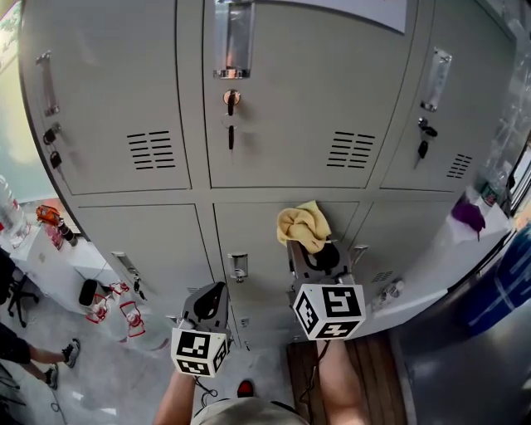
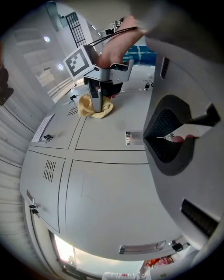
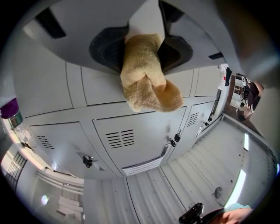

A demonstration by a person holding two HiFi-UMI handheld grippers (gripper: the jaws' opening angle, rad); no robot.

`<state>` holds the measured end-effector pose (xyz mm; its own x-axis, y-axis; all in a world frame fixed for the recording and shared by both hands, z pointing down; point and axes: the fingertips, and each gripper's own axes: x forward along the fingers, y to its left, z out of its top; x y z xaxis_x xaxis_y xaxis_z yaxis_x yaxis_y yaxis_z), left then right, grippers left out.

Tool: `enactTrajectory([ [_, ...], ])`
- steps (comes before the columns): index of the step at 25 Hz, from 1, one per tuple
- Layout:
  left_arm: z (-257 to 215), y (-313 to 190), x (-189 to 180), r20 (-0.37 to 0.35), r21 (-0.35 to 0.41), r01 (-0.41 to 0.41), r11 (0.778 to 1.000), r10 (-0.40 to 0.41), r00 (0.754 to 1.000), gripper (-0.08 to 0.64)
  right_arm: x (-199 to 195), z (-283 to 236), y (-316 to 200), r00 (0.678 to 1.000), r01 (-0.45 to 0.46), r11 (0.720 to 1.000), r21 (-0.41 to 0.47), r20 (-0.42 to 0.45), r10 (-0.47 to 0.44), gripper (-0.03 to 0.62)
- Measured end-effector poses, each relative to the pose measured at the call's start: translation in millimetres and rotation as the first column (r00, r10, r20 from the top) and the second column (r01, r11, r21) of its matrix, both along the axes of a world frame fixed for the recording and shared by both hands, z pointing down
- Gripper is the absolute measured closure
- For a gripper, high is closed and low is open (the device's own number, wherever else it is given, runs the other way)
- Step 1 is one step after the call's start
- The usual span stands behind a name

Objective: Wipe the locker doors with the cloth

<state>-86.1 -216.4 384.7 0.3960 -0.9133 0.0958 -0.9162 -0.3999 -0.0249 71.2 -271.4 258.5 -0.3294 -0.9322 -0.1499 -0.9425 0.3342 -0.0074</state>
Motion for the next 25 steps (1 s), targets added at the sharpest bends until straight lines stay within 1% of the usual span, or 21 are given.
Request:
enactTrajectory([
  [8,1,-7,22,-0.007,-0.001,-0.058,0.998,0.058,0.998,0.537,46,1,-3,0.994,-0.107,0.994,-0.008,-0.01,0.106,0.41],
  [18,5,-9,31,-0.005,-0.012,-0.09,0.996,0.09,0.996,0.537,93,4,-5,0.978,-0.208,0.978,-0.024,0.006,0.208,0.41],
  [21,5,-9,32,-0.005,-0.013,-0.097,0.995,0.097,0.995,0.537,100,5,-5,0.975,-0.223,0.974,-0.031,0.006,0.224,0.41],
  [25,5,-9,34,-0.005,-0.012,-0.105,0.994,0.105,0.994,0.537,101,5,-4,0.976,-0.219,0.975,-0.032,0.001,0.22,0.41],
])
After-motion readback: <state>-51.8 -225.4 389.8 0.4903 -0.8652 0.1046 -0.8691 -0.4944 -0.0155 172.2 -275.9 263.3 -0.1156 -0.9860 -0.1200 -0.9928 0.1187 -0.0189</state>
